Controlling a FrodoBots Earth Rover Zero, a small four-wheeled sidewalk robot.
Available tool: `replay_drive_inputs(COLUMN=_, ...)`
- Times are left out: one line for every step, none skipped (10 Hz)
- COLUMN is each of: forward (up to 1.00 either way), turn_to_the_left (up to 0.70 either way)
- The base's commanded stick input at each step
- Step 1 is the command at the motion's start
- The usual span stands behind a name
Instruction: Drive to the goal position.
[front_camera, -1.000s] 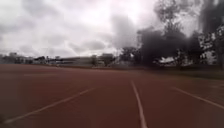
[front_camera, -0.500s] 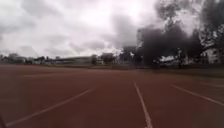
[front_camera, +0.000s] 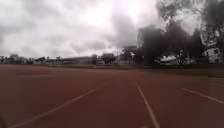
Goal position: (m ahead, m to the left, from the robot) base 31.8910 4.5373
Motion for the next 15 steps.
replay_drive_inputs(forward=0.67, turn_to_the_left=0.00)
replay_drive_inputs(forward=0.67, turn_to_the_left=0.00)
replay_drive_inputs(forward=0.67, turn_to_the_left=0.00)
replay_drive_inputs(forward=0.67, turn_to_the_left=0.00)
replay_drive_inputs(forward=0.67, turn_to_the_left=0.00)
replay_drive_inputs(forward=0.67, turn_to_the_left=0.00)
replay_drive_inputs(forward=0.67, turn_to_the_left=0.00)
replay_drive_inputs(forward=0.67, turn_to_the_left=0.00)
replay_drive_inputs(forward=0.67, turn_to_the_left=0.00)
replay_drive_inputs(forward=0.67, turn_to_the_left=0.00)
replay_drive_inputs(forward=0.67, turn_to_the_left=0.00)
replay_drive_inputs(forward=0.67, turn_to_the_left=0.00)
replay_drive_inputs(forward=0.67, turn_to_the_left=0.00)
replay_drive_inputs(forward=0.67, turn_to_the_left=0.00)
replay_drive_inputs(forward=0.67, turn_to_the_left=0.00)
